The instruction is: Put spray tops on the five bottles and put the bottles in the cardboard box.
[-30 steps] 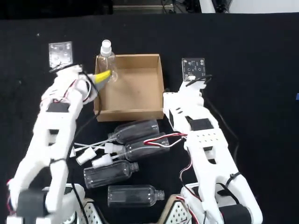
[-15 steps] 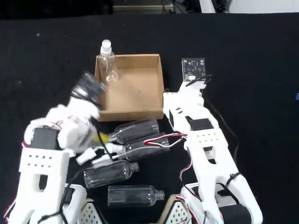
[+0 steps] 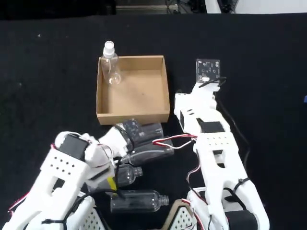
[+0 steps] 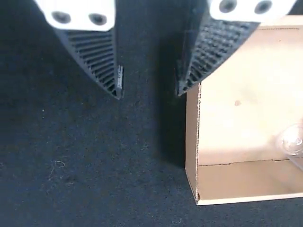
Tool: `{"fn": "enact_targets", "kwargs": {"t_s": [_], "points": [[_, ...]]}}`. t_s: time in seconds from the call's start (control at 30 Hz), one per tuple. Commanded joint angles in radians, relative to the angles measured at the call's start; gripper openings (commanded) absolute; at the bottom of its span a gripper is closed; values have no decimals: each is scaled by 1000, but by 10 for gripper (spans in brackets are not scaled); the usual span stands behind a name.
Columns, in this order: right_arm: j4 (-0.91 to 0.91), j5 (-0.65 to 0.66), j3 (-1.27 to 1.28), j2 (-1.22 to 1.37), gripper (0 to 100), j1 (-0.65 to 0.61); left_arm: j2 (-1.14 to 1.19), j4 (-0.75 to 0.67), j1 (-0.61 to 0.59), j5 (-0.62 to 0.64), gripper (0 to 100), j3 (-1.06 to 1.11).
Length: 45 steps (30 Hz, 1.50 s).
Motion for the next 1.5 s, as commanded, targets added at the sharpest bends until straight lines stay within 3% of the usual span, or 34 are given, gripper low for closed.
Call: {"fn": "enact_targets", "kwargs": {"t_s": [0.0, 0.37, 0.8, 1.27, 1.47], "points": [[-32, 0, -13, -1, 159, 18, 2, -57, 18, -12, 364, 48], [-34, 0, -15, -1, 159, 18, 2, -78, 8, -155, 364, 125], [-34, 0, -13, -1, 159, 17, 2, -75, -199, -390, 364, 111], [-34, 0, -15, -1, 159, 17, 11, -75, -206, -348, 364, -27], [-34, 0, -15, -1, 159, 18, 14, -84, -199, -377, 364, 61]]}}
